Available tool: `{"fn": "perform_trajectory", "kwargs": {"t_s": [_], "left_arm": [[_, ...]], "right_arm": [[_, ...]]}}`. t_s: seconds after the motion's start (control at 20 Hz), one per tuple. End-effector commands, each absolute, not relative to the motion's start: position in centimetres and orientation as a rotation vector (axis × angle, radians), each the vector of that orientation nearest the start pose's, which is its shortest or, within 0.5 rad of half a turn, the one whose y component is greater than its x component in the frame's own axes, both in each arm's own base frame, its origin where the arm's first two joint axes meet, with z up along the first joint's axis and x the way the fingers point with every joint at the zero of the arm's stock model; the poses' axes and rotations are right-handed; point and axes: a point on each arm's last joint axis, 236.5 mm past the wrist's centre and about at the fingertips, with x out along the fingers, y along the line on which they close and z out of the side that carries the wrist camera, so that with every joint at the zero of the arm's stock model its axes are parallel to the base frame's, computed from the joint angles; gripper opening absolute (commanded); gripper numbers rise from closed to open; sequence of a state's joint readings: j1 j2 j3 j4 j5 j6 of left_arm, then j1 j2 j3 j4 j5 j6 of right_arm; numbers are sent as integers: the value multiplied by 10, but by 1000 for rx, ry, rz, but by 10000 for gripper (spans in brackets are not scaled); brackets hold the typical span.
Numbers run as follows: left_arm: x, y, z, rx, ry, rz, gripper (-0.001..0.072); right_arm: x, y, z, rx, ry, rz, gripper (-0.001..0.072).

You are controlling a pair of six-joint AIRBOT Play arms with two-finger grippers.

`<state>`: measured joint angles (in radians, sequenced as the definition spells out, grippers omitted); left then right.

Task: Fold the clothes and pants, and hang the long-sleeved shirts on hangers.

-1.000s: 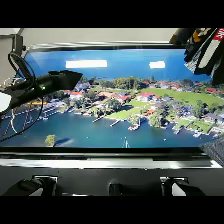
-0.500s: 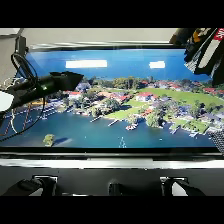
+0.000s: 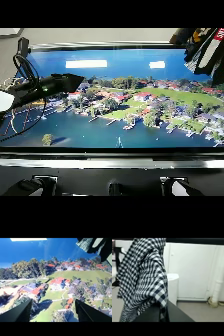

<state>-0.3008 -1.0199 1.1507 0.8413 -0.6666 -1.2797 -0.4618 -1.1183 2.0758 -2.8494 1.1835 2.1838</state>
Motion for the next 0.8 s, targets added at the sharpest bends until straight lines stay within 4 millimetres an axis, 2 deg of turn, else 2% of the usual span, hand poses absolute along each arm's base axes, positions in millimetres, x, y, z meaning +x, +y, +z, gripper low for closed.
{"fn": "perform_trajectory", "kwargs": {"t_s": [0.0, 0.15, 0.35, 0.4, 0.45, 0.55, 0.6, 0.65, 0.75], "left_arm": [[394, -224, 220, -328, 519, -644, 602], [394, -224, 220, -328, 519, -644, 601], [394, -224, 220, -328, 520, -643, 602], [394, -224, 220, -328, 520, -643, 602], [393, -224, 220, -328, 519, -644, 602], [393, -224, 220, -328, 519, -644, 602], [394, -224, 221, -328, 517, -642, 602], [394, -223, 222, -330, 513, -640, 602], [394, -223, 222, -330, 513, -641, 602]], "right_arm": [[124, -325, 519, 28, -110, -1558, 22], [128, -335, 504, 77, -81, -1540, 23], [140, -331, 486, 112, 12, -1483, 28], [137, -329, 486, 118, 9, -1484, 69], [133, -327, 489, 119, 1, -1484, 183], [122, -318, 497, 122, -30, -1483, 480], [114, -311, 504, 123, -54, -1481, 571], [102, -300, 514, 123, -95, -1475, 606], [84, -274, 544, 121, -233, -1409, 606]]}}
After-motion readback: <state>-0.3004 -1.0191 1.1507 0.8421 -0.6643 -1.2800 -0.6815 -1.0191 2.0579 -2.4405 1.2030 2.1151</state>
